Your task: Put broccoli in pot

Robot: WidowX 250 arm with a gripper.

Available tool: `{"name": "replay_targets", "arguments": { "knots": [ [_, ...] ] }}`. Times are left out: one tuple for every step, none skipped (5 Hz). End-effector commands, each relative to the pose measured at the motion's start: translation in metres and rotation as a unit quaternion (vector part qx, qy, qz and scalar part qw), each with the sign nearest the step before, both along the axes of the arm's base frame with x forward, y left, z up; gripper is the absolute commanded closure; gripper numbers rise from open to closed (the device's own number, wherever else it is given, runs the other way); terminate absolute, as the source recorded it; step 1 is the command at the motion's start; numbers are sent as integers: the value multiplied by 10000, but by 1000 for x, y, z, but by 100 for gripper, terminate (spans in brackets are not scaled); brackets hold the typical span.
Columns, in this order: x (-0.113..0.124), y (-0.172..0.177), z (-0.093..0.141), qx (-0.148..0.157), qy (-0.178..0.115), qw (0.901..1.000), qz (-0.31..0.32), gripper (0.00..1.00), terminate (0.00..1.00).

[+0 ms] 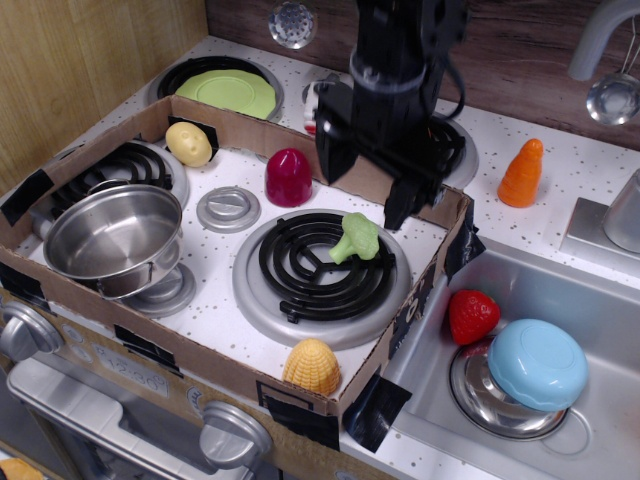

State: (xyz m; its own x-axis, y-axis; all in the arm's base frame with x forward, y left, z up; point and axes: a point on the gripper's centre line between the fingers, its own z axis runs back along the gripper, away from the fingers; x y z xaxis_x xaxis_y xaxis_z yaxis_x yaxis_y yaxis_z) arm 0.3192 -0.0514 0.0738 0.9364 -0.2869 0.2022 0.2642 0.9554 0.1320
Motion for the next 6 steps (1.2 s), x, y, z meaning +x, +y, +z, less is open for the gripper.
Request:
{"name": "replay_targets", "arguments": {
  "knots": [
    [10,3,-10,-125,-160,9996,197,0,0],
    [12,10,-17,-3,-206,9991,361,0,0],
    [17,18,-22,-22,-110,9995,307,0,0],
    [21,15,-33,-225,-20,9995,215,0,0],
    [21,12,-42,-341,-45,9992,193,0,0],
    [21,11,-48,-457,38,9987,231,100,0]
  ]
}}
